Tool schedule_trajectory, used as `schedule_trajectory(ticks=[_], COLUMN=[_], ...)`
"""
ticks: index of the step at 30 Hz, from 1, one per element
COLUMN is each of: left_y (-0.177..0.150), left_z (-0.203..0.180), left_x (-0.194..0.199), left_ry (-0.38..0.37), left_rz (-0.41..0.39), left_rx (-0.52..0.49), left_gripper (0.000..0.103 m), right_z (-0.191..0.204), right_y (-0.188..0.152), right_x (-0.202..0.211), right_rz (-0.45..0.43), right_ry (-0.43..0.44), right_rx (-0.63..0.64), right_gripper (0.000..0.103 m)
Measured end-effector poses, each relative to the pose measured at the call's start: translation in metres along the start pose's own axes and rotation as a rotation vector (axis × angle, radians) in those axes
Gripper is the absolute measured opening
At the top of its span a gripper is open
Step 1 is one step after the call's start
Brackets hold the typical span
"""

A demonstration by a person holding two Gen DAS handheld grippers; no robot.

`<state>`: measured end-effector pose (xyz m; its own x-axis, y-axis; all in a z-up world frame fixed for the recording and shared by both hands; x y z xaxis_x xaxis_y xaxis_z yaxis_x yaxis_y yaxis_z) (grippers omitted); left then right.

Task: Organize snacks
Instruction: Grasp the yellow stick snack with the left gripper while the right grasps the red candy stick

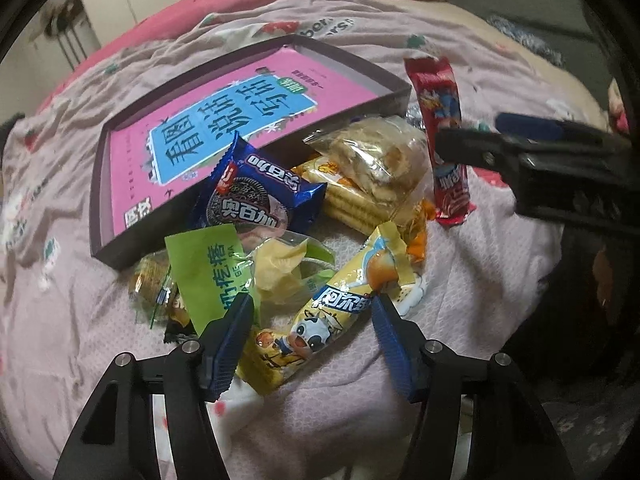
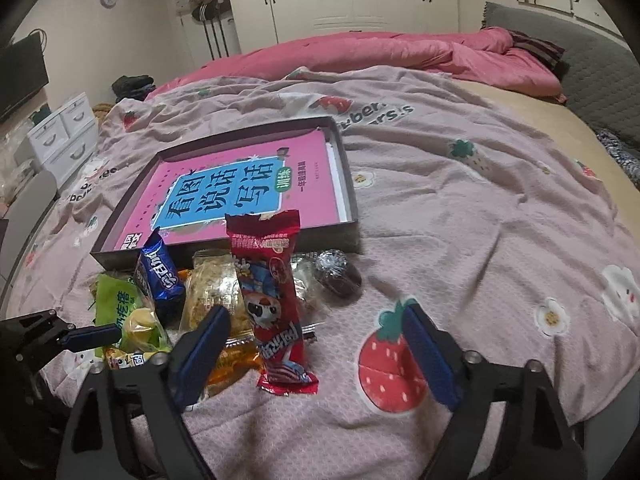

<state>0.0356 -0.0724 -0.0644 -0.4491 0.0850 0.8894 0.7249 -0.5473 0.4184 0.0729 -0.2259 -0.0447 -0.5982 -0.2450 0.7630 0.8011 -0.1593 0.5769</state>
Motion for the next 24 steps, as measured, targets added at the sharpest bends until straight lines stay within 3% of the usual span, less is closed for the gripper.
schedule_trajectory(ticks=[5, 10, 14, 15, 17, 19, 24], left_y=[0.002, 0.005, 0.005, 0.005, 0.004, 0.003, -0.005], left_z=[-0.009, -0.018, -0.022, -0.022, -0.018, -0.008, 0.019], left_x=[-0.005, -0.014, -0.018, -0.018, -0.016, -0.013, -0.001], left_ry=[0.05, 0.109, 0.148, 0.148, 0.153, 0.147, -0.002], left_rz=[0.019, 0.053, 0.063, 0.06, 0.054, 0.042, -0.032], left_rx=[-0.072, -0.142, -0.168, -0.165, -0.152, -0.107, 0.049], left_gripper=[0.063, 0.064, 0.061, 0.059, 0.035, 0.024, 0.017], right_z=[-0.004, 0.001, 0.005, 0.005, 0.005, 0.003, -0.004], right_y=[0.003, 0.002, 0.001, 0.001, 0.001, 0.002, 0.005], right_x=[-0.011, -0.021, -0.028, -0.026, -0.022, -0.019, -0.016], right_rz=[0.019, 0.047, 0.07, 0.064, 0.047, 0.039, 0.039], right_ry=[0.012, 0.038, 0.06, 0.064, 0.069, 0.084, 0.107], right_rx=[0.007, 0.033, 0.051, 0.055, 0.061, 0.046, 0.01], right_gripper=[0.056, 0.045, 0.029, 0.027, 0.024, 0.023, 0.019])
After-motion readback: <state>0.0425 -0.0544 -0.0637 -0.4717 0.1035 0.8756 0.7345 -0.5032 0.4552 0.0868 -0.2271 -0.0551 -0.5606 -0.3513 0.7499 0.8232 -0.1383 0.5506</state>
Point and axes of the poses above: each gripper's, at about its wrist camera, not at the fingertips, and x roughly against the way its jaws point, z to its left, y to its top, the point moved 2 cm from there along -x, roughly the way its jaws point, and after that the axes turned 15 degrees about -x, right-handed, at the moved point
